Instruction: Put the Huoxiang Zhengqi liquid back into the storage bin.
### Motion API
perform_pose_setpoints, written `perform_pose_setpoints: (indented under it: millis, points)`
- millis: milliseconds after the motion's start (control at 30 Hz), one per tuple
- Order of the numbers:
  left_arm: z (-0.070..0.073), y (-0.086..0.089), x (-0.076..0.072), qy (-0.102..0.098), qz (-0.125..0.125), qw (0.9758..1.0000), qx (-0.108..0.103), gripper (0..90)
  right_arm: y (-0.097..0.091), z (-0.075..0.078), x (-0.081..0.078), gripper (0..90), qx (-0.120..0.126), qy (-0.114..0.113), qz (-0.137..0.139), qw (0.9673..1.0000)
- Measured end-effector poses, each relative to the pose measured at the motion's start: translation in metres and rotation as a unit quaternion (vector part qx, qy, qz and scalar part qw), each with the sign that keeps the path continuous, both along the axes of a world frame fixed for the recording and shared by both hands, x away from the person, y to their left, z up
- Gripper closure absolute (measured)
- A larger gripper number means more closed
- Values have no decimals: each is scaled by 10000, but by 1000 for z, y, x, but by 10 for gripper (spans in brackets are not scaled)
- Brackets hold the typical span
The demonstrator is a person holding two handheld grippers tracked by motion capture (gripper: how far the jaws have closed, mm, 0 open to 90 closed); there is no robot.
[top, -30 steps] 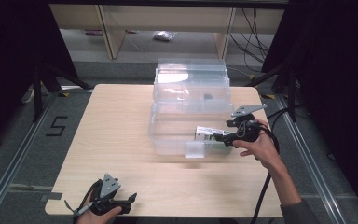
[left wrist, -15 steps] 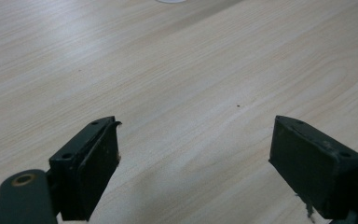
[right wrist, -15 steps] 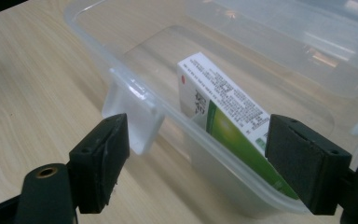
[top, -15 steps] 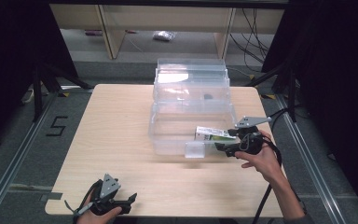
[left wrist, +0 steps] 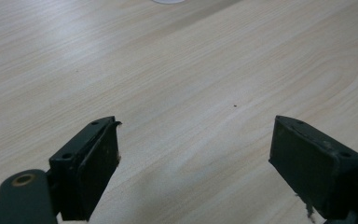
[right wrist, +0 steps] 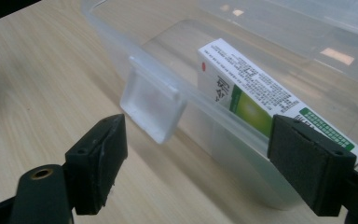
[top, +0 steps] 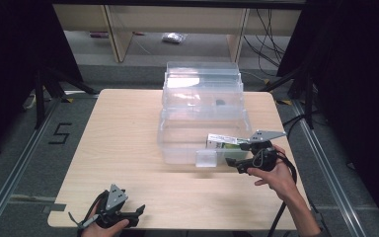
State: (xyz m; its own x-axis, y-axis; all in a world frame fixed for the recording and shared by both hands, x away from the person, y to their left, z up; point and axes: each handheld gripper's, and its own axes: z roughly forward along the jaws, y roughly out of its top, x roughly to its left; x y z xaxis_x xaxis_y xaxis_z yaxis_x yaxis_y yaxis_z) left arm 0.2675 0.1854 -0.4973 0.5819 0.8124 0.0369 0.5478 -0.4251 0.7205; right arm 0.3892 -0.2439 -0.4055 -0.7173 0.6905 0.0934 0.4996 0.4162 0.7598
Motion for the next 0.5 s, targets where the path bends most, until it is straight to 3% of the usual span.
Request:
perform_pose_setpoints:
  millis: [67,100,133,167,200,233,300,433,467,500]
  points:
    - [0,0,0,0,-9,10000,5,149,1,0,-3,206,78,66,10,9999]
    - [0,0,0,0,-9,10000,5,149,1,-2,-3,200,89,-89,28,9999]
    - [-2,-3,-1,-46,110,9997,-226,150,1,-1,-6,187,74,21,-11,10000]
    - [-2,-3,-1,-46,110,9997,-226,150,1,-1,-6,187,74,21,-11,10000]
    - [-2,-4,-1,-62,129,9996,-247,150,0,-2,-5,185,18,-153,33,9999]
    - [-2,-2,0,-58,128,9998,-147,149,2,-4,-10,184,162,-13,-38,9999]
    - [-2,-2,0,-57,124,9998,-130,150,3,-7,-14,169,170,31,-110,9998]
    - [-1,-3,-1,-50,93,9998,-166,149,4,-14,-18,163,145,-98,-69,9998]
    - [-1,-3,-1,-44,103,9998,-142,150,5,-15,-22,163,198,15,-143,9997]
    - [-1,-2,-1,-25,58,9999,-117,150,5,-17,-22,163,205,-18,-134,9997]
